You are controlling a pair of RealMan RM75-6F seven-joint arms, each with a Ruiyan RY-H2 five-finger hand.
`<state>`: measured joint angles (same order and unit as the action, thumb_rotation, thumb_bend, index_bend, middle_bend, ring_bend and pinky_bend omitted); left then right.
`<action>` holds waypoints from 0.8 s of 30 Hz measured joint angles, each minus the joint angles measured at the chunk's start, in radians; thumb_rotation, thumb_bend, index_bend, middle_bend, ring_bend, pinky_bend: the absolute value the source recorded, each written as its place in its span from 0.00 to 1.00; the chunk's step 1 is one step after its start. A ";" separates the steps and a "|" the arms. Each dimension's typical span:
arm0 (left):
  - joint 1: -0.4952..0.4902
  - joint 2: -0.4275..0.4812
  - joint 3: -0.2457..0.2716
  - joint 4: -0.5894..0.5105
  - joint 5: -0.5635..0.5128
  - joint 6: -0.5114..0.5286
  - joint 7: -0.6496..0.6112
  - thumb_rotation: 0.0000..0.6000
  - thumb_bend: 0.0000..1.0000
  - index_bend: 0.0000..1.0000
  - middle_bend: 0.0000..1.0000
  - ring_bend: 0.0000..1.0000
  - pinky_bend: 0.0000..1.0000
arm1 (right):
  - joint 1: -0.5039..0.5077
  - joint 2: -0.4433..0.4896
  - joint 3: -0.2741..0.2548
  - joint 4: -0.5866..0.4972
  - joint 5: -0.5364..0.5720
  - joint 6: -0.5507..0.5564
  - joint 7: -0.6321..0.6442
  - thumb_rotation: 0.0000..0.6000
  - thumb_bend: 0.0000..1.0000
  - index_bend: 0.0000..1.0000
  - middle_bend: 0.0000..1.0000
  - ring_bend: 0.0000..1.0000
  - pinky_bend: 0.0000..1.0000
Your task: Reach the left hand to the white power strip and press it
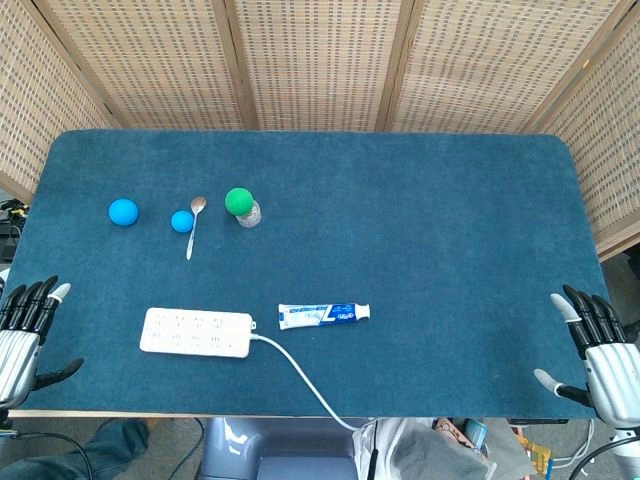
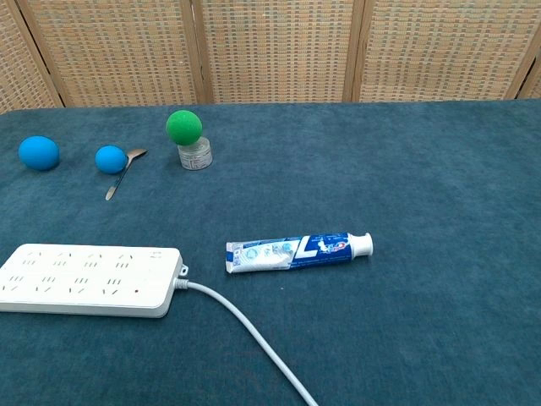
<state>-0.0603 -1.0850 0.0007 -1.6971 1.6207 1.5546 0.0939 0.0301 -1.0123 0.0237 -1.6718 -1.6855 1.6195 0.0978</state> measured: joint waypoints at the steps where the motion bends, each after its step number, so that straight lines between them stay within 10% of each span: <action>1: 0.000 0.000 0.000 0.000 0.000 -0.001 0.001 1.00 0.00 0.00 0.00 0.00 0.00 | 0.000 0.000 0.000 0.000 0.001 0.000 0.001 1.00 0.00 0.00 0.00 0.00 0.00; 8: -0.001 -0.001 0.003 -0.002 0.004 -0.004 0.001 1.00 0.00 0.00 0.00 0.00 0.00 | 0.003 -0.001 0.000 0.001 0.002 -0.004 0.003 1.00 0.00 0.00 0.00 0.00 0.00; 10: -0.001 -0.003 0.004 0.001 0.007 -0.004 -0.004 1.00 0.00 0.00 0.16 0.05 0.01 | 0.003 -0.001 0.000 0.000 0.002 -0.004 0.003 1.00 0.00 0.00 0.00 0.00 0.00; 13: -0.004 -0.016 0.000 0.003 0.005 -0.004 -0.022 1.00 0.00 0.00 0.70 0.45 0.44 | 0.005 -0.001 0.001 -0.003 0.003 -0.008 0.002 1.00 0.00 0.00 0.00 0.00 0.00; 16: -0.015 -0.039 -0.004 0.014 0.007 -0.012 -0.054 1.00 0.03 0.00 0.96 0.78 0.89 | 0.006 -0.001 0.002 -0.004 0.008 -0.012 0.002 1.00 0.00 0.00 0.00 0.00 0.00; 18: -0.026 -0.062 -0.004 0.024 0.014 -0.023 -0.083 1.00 0.22 0.00 1.00 0.90 0.98 | 0.005 0.000 0.004 -0.004 0.013 -0.009 0.008 1.00 0.00 0.00 0.00 0.00 0.00; 22: -0.051 -0.104 0.003 0.024 0.024 -0.070 -0.121 1.00 0.94 0.01 1.00 0.96 1.00 | 0.004 0.004 0.007 -0.001 0.019 -0.005 0.025 1.00 0.00 0.00 0.00 0.00 0.00; 24: -0.068 -0.121 0.007 0.013 0.014 -0.120 -0.117 1.00 1.00 0.04 1.00 0.96 1.00 | 0.005 0.005 0.007 0.000 0.019 -0.007 0.029 1.00 0.00 0.00 0.00 0.00 0.00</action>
<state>-0.1283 -1.2060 0.0081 -1.6838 1.6348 1.4348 -0.0234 0.0353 -1.0076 0.0304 -1.6716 -1.6668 1.6122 0.1270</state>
